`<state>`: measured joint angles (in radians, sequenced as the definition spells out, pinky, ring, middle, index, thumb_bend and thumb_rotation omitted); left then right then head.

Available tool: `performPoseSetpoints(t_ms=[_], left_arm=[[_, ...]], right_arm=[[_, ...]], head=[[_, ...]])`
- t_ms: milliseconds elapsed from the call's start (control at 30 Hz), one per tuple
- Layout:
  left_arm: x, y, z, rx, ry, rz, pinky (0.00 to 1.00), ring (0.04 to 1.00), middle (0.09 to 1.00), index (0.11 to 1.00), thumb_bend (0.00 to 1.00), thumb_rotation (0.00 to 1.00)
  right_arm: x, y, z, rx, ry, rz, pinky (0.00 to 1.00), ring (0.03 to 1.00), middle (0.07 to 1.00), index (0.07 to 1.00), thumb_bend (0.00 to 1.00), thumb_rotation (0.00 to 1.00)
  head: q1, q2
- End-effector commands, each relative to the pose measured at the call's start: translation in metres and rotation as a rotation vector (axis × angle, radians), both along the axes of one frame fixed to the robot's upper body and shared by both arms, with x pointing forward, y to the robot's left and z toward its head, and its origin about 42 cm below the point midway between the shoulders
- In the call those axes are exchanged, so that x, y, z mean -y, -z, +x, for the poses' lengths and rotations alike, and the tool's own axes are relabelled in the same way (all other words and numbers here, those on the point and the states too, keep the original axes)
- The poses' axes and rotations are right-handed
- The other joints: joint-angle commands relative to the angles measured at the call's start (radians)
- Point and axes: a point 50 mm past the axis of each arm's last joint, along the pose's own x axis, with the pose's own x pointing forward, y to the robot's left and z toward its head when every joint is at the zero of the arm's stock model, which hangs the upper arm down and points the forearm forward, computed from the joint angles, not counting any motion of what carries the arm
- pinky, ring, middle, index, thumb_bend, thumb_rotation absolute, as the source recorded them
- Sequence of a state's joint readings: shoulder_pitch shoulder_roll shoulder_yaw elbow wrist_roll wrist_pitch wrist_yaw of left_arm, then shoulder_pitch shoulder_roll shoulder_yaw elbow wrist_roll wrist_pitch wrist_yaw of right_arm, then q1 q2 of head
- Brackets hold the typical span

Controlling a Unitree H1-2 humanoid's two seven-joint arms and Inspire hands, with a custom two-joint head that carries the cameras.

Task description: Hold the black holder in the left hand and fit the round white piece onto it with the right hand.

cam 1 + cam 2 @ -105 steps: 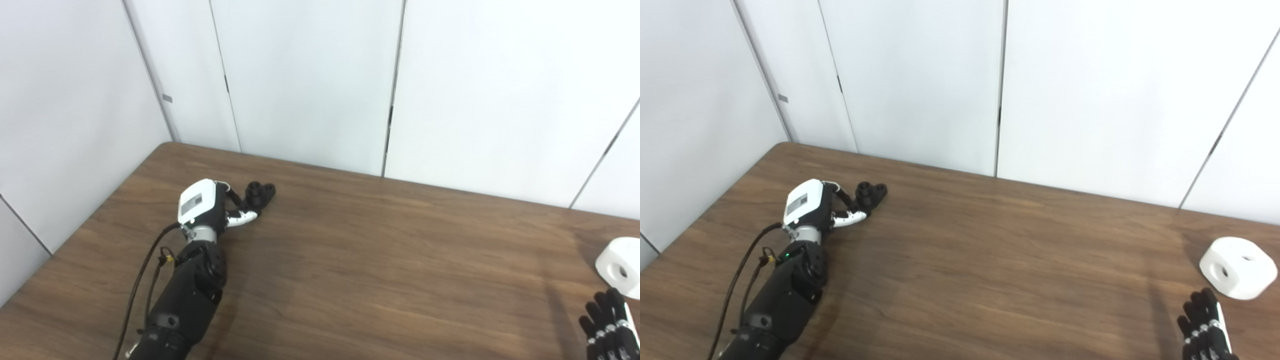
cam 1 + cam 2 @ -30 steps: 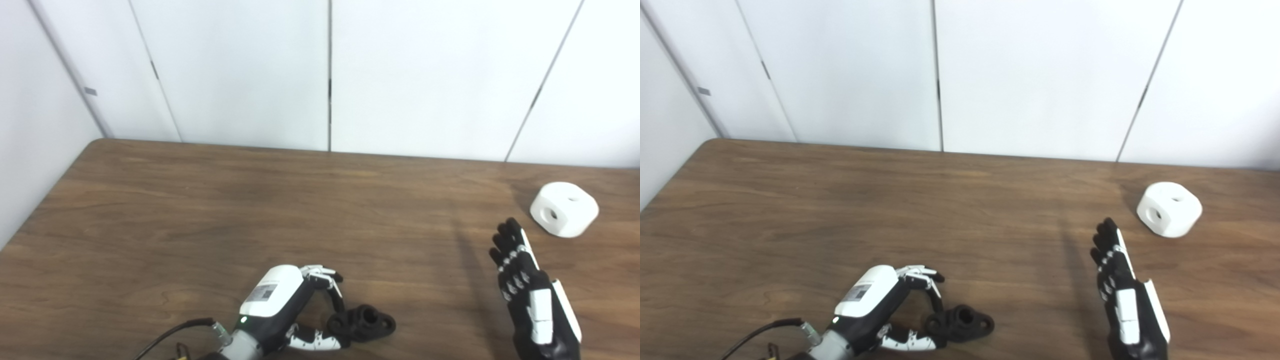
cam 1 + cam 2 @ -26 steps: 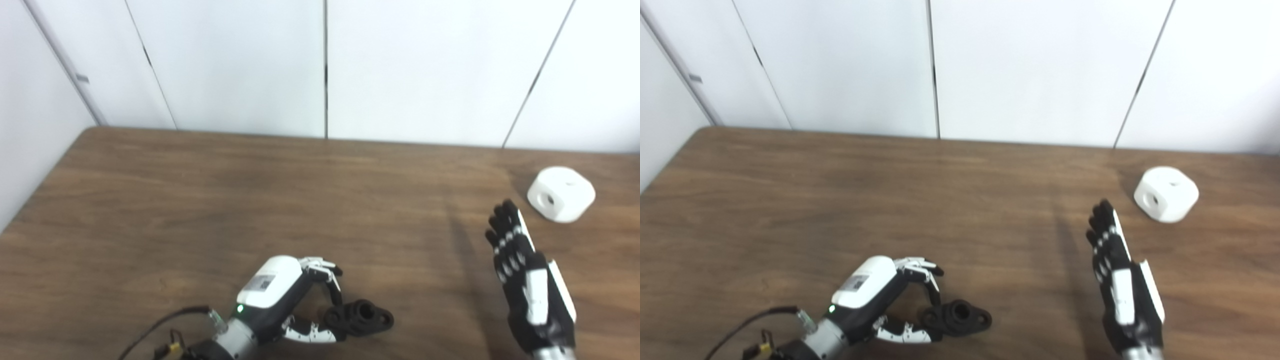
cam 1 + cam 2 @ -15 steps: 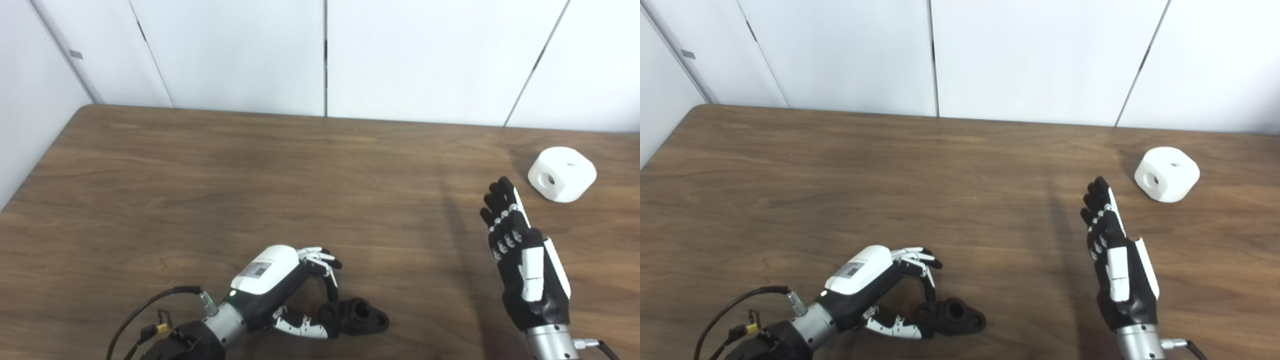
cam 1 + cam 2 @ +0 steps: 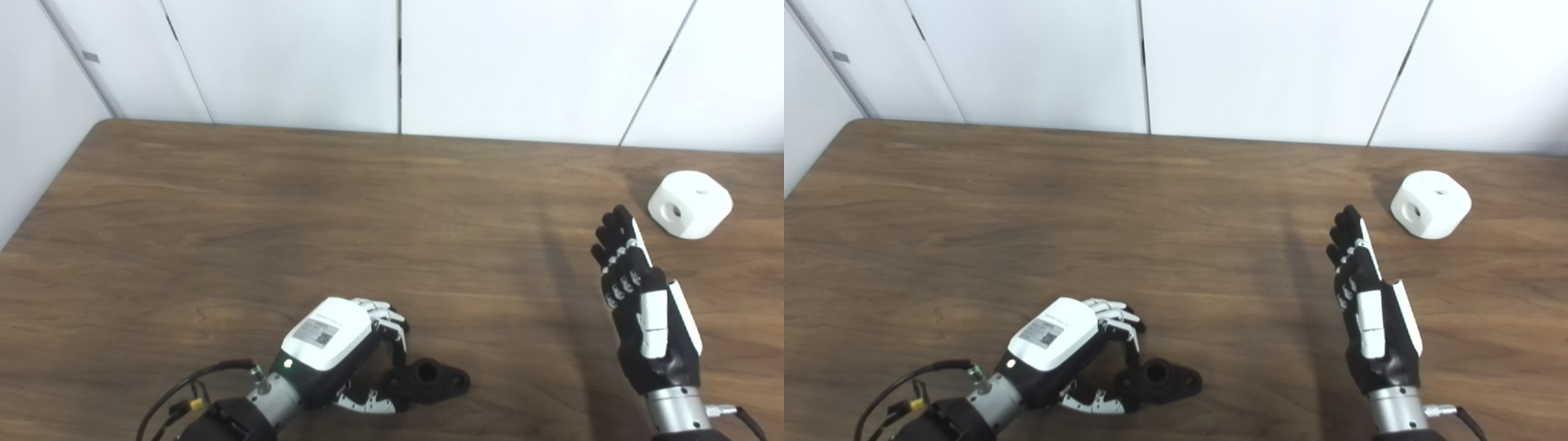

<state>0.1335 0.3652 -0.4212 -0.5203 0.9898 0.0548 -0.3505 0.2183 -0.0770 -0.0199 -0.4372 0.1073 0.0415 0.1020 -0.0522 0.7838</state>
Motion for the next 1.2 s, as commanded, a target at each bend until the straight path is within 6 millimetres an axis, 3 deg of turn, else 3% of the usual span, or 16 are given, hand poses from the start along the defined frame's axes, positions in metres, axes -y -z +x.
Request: performPoseSetpoints(t_ms=[0, 500, 833, 1167], left_arm=[[-0.004, 0.008, -0.001, 0.020, -0.020, 0.074, 0.81, 0.828, 0.753, 0.485, 0.52, 0.05], [-0.005, 0.014, 0.012, 0.037, -0.085, 0.054, 0.80, 0.827, 0.766, 0.487, 0.52, 0.05], [-0.013, 0.024, 0.026, 0.010, -0.115, 0.010, 0.79, 0.825, 0.756, 0.487, 0.52, 0.05], [-0.013, 0.029, 0.036, 0.016, -0.139, -0.012, 0.78, 0.828, 0.753, 0.487, 0.52, 0.05]], right_arm=[[-0.002, 0.009, -0.041, -0.063, 0.026, 0.020, 1.00, 1.000, 1.000, 1.000, 0.63, 1.00], [-0.003, 0.007, -0.041, -0.051, 0.053, -0.005, 1.00, 1.000, 1.000, 1.000, 0.62, 1.00], [0.023, -0.007, -0.044, -0.035, 0.104, -0.053, 1.00, 1.000, 1.000, 1.000, 0.63, 1.00], [0.030, -0.010, -0.048, -0.032, 0.160, -0.065, 1.00, 1.000, 1.000, 1.000, 0.60, 1.00]], head=[[-0.001, 0.001], [-0.055, -0.018], [-0.093, -0.037], [-0.101, -0.049]])
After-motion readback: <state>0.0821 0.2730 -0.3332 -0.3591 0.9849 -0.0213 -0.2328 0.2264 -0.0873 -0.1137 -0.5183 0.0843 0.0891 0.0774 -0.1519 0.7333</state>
